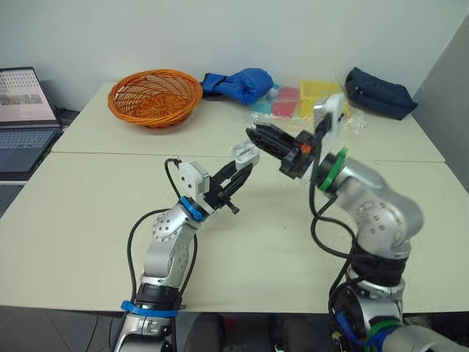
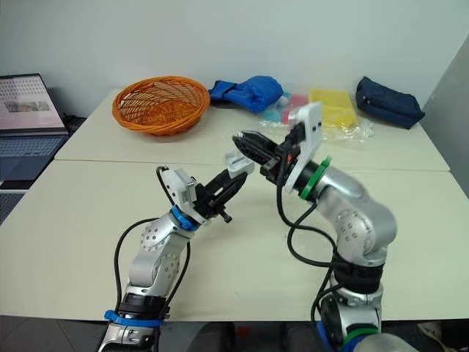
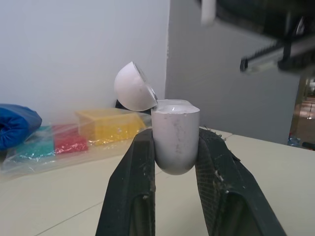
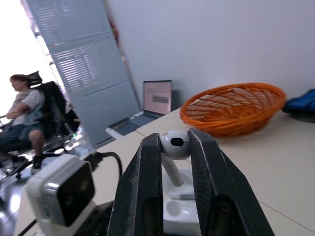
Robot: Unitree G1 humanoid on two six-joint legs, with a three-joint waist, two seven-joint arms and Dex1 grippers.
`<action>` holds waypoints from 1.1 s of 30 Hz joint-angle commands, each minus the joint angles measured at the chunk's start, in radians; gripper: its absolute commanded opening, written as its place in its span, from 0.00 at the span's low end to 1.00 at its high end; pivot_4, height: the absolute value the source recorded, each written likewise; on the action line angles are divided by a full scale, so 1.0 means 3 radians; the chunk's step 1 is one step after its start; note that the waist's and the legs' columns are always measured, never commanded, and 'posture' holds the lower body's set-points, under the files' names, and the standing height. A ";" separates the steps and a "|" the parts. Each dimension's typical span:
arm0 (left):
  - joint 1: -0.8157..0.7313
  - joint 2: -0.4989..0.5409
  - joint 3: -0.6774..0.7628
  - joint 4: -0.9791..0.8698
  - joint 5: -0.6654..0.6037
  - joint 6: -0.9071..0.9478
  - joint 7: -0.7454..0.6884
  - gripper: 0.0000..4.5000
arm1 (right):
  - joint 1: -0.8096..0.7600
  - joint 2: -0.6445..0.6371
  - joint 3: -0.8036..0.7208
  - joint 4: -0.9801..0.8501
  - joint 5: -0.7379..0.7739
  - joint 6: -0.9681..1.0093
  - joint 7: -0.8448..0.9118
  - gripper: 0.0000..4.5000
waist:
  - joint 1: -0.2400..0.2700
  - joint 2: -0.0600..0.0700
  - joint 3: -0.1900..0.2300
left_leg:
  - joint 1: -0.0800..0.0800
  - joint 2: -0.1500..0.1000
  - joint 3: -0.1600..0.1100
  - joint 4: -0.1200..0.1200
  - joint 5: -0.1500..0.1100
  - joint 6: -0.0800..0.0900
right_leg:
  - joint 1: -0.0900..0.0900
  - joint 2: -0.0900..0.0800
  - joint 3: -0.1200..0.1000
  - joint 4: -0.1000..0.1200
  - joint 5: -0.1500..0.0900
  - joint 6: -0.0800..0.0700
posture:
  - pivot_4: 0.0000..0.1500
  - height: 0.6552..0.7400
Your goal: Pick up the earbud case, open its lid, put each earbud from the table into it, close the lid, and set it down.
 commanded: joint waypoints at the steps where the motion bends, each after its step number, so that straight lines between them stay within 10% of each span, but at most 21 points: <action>1: -0.0158 -0.0042 0.0037 0.0047 -0.0057 -0.0114 -0.0025 0.17 | -0.0068 0.0075 0.0101 -0.0040 0.0061 -0.0266 -0.0185 0.09 | -0.0007 0.0000 0.0000 | 0.0003 0.0000 0.0000 0.0000 0.0000 0.0000 | 0.0001 0.0002 0.0000 0.0001 -0.0001 0.0003 | 1.00 1.00; 33: -0.0250 -0.0075 -0.0002 -0.0041 -0.0048 -0.0107 0.0018 0.17 | 0.0336 -0.0219 0.0719 0.0152 0.0030 -0.0741 -0.0465 0.09 | -0.0013 0.0000 0.0000 | 0.0008 0.0009 0.0000 -0.0006 0.0000 0.0000 | 0.0002 0.0022 0.0000 0.0002 -0.0005 -0.0010 | 1.00 1.00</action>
